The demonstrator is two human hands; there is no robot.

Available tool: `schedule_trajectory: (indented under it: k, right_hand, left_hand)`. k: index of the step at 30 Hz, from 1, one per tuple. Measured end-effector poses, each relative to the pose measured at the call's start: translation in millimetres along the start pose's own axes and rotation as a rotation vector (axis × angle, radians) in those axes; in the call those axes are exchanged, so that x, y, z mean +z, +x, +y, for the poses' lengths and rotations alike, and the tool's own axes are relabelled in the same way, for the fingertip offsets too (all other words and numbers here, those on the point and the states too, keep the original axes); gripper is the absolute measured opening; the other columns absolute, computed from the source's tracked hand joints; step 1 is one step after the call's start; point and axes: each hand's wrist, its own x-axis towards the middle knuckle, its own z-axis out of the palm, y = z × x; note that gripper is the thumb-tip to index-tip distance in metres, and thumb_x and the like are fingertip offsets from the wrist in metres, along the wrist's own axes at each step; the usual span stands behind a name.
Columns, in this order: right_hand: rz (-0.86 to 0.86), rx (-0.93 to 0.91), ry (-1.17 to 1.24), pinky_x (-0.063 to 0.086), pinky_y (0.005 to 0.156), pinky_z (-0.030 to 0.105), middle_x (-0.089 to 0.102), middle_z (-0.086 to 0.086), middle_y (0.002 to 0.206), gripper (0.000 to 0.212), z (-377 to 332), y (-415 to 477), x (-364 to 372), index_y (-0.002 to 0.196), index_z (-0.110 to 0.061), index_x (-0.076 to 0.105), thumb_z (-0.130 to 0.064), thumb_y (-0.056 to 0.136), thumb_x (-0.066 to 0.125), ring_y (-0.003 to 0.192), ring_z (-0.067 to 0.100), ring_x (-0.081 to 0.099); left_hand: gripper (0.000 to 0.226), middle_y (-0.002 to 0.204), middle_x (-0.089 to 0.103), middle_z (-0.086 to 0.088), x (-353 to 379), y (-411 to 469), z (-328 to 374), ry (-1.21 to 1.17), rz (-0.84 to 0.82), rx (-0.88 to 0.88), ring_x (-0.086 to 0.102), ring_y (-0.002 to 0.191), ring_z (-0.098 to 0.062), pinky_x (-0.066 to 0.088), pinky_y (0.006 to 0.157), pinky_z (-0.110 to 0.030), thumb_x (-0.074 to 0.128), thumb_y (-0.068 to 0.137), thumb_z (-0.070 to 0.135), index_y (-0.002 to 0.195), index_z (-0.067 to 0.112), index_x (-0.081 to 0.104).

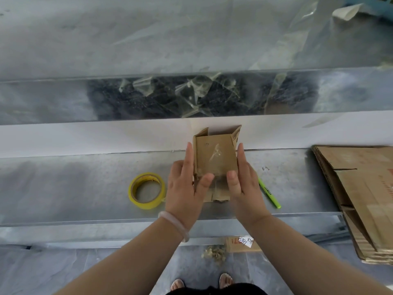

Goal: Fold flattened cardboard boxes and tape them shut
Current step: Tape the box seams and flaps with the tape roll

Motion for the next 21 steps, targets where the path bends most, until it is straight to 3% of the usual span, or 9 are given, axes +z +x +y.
schedule_trajectory:
  k: [3,5,7,9,11,14,17,19,21]
  right_hand:
    - [-0.037,-0.119,-0.106,0.029,0.101,0.015,0.037,-0.011,0.134,0.072,6,5,-6,0.145,-0.059,-0.007,-0.068,0.087,0.035,0.116,-0.005,0.033]
    - [0.009,-0.248,-0.168,0.048,0.095,0.033,0.042,0.001,0.138,0.069,13,11,-10,0.151,-0.051,0.008,-0.067,0.091,0.039,0.115,0.014,0.048]
    - [0.028,-0.373,-0.221,0.056,0.081,0.038,0.044,0.005,0.137,0.056,20,18,-15,0.147,-0.043,0.032,-0.065,0.095,0.037,0.099,0.018,0.057]
    - [0.005,-0.42,-0.232,0.057,0.077,0.034,0.044,0.006,0.136,0.049,25,23,-19,0.138,-0.037,0.05,-0.062,0.097,0.036,0.089,0.014,0.057]
    - [-0.033,-0.437,-0.255,0.055,0.079,0.029,0.043,0.007,0.136,0.046,27,27,-22,0.136,-0.035,0.053,-0.057,0.099,0.037,0.089,0.015,0.055]
    - [-0.068,-0.495,-0.292,0.05,0.084,0.025,0.043,0.008,0.136,0.045,28,29,-26,0.143,-0.033,0.046,-0.048,0.103,0.033,0.094,0.018,0.056]
    - [-0.087,-0.501,-0.278,0.038,0.101,0.019,0.044,0.009,0.14,0.047,28,28,-28,0.15,-0.029,0.032,-0.043,0.105,0.028,0.117,0.019,0.05]
    - [-0.115,-0.404,-0.248,0.034,0.108,0.021,0.045,0.001,0.145,0.049,30,25,-27,0.152,-0.029,0.027,-0.039,0.105,0.029,0.126,0.016,0.047]
    - [-0.193,-0.242,-0.227,0.028,0.107,0.011,0.047,-0.011,0.141,0.049,33,18,-26,0.152,-0.035,0.026,-0.033,0.103,0.032,0.126,0.001,0.046]
  left_hand:
    - [0.077,0.107,0.035,0.009,-2,2,-8,0.073,-0.014,0.086,0.047,0.096,-0.014,0.049,0.086,-0.033,0.048,0.081,0.073,0.147,0.041,0.024]
    - [0.063,0.106,0.036,0.009,-2,5,-11,0.059,0.0,0.1,0.049,0.093,-0.014,0.054,0.08,-0.037,0.055,0.082,0.065,0.138,0.04,0.041]
    - [0.055,0.106,0.038,0.008,-3,7,-13,0.068,-0.001,0.13,0.051,0.09,-0.013,0.055,0.075,-0.037,0.056,0.084,0.06,0.133,0.036,0.05]
    - [0.053,0.107,0.04,0.006,-5,9,-15,0.091,-0.026,0.16,0.05,0.089,-0.011,0.056,0.074,-0.035,0.052,0.087,0.058,0.132,0.031,0.055]
    - [0.051,0.107,0.041,0.002,-7,10,-17,0.102,-0.053,0.181,0.049,0.089,-0.012,0.055,0.075,-0.035,0.045,0.091,0.058,0.133,0.031,0.054]
    - [0.046,0.108,0.043,-0.003,-9,11,-24,0.135,-0.066,0.237,0.049,0.088,-0.013,0.054,0.076,-0.034,0.036,0.097,0.055,0.135,0.031,0.05]
    - [0.045,0.109,0.043,-0.006,-11,10,-27,0.155,-0.061,0.292,0.047,0.092,-0.013,0.049,0.082,-0.027,0.032,0.1,0.048,0.138,0.027,0.045]
    - [0.049,0.11,0.043,-0.007,-11,9,-28,0.158,-0.042,0.278,0.045,0.092,-0.011,0.043,0.083,-0.019,0.029,0.102,0.043,0.143,0.02,0.039]
    - [0.053,0.109,0.043,-0.005,-11,8,-27,0.174,-0.025,0.243,0.044,0.088,-0.009,0.039,0.079,-0.015,0.026,0.102,0.04,0.147,0.013,0.033]
